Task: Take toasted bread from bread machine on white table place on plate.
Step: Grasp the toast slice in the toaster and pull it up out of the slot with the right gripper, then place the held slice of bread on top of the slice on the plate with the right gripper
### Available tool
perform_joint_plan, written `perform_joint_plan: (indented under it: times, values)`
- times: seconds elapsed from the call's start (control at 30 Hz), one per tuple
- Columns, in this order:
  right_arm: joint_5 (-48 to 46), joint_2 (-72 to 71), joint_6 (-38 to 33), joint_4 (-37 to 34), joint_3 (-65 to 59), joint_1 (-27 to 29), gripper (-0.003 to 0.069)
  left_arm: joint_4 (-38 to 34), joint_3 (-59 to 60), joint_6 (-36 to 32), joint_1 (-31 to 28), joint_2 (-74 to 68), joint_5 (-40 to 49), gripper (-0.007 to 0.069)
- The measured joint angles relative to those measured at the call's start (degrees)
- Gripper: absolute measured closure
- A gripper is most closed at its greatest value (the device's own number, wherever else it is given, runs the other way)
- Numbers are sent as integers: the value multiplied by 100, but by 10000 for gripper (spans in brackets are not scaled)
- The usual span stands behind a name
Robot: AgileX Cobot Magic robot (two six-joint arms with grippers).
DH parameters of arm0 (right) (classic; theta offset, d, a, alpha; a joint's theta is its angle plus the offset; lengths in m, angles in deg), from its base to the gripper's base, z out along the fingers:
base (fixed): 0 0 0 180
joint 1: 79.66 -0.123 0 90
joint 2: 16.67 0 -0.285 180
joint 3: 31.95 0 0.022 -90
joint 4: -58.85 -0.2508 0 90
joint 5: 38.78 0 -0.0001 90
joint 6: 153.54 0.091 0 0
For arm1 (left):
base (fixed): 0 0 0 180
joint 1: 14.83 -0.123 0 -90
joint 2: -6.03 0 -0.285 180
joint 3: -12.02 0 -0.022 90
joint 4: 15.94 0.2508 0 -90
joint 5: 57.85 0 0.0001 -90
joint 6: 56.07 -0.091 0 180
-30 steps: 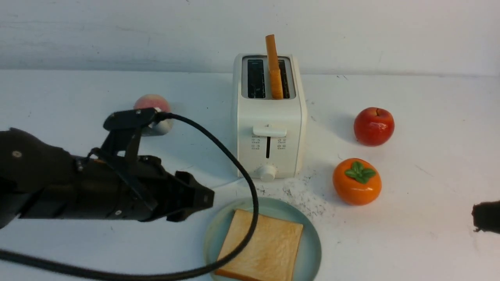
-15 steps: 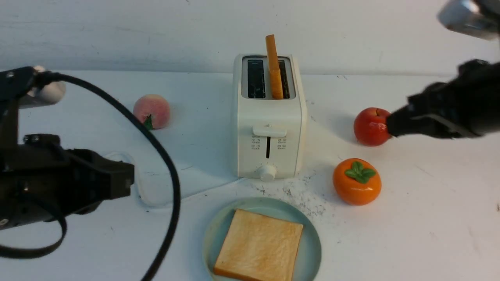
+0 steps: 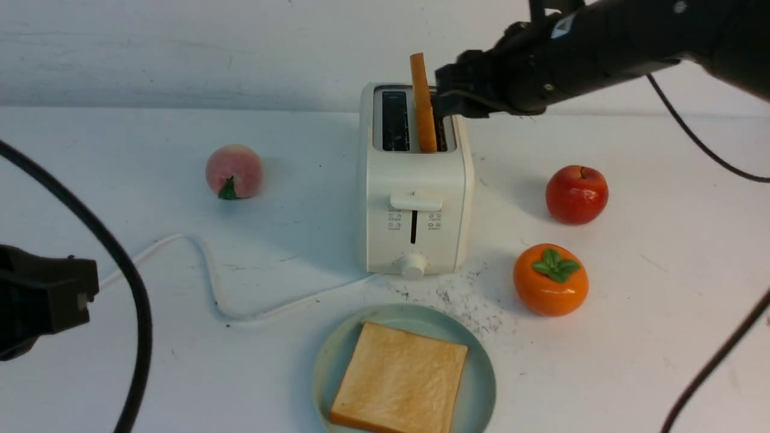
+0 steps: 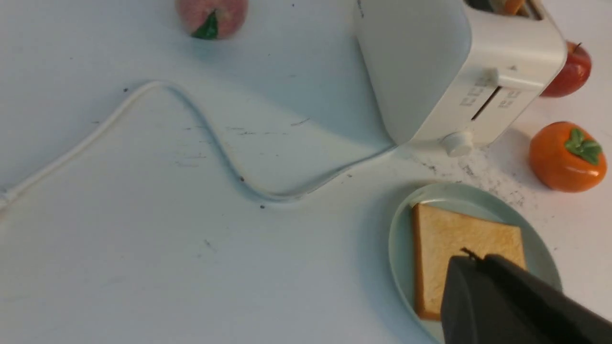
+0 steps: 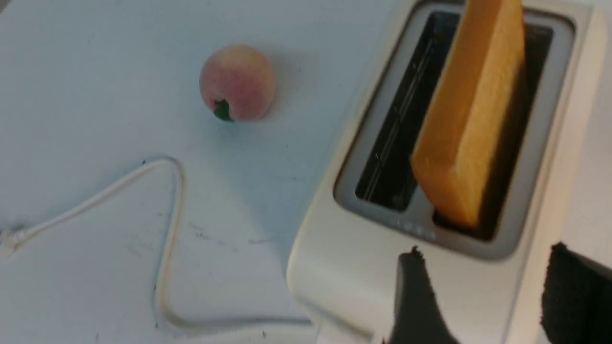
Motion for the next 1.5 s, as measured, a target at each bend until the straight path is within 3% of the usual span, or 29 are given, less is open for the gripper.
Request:
perform_joint_plan:
  times: [0.07, 0.13, 0.3, 0.43, 0.57, 0.6, 0.63, 0.97, 1.17, 1.27, 1.37, 1.5]
  values:
    - [357, 373, 0, 41, 276, -31, 169, 30, 0, 12, 0, 23, 193, 638]
    - [585, 567, 0, 55, 413, -44, 137, 36, 0, 16, 0, 35, 270, 638]
    - [1062, 1014, 0, 67, 656, -44, 122, 40, 0, 18, 0, 41, 335, 638]
    - [1412, 1354, 0, 67, 675, -44, 219, 0, 0, 34, 0, 41, 364, 638]
    - [1445, 1423, 0, 192, 675, -44, 440, 0, 0, 34, 0, 41, 412, 638]
    - [1445, 1410, 2, 204, 675, -44, 455, 0, 0, 34, 0, 41, 412, 638]
    - [1415, 1347, 8, 350, 675, -44, 559, 0, 0, 34, 0, 41, 452, 638]
    - [634, -287, 286, 645, 686, 144, 547, 0, 0, 34, 0, 41, 551, 638]
    - [-1003, -1805, 749, 660, 616, 876, 547, 0, 0, 34, 0, 41, 525, 638]
    - [-1397, -2227, 749, 663, 226, 1029, 547, 0, 0, 34, 0, 41, 423, 638]
    - [-1396, -2918, 725, 614, -1007, 1087, 547, 0, 0, 29, 0, 41, 186, 638]
    - [-849, -3696, 725, -102, -2708, 1089, 547, 0, 0, 24, 0, 41, 82, 638]
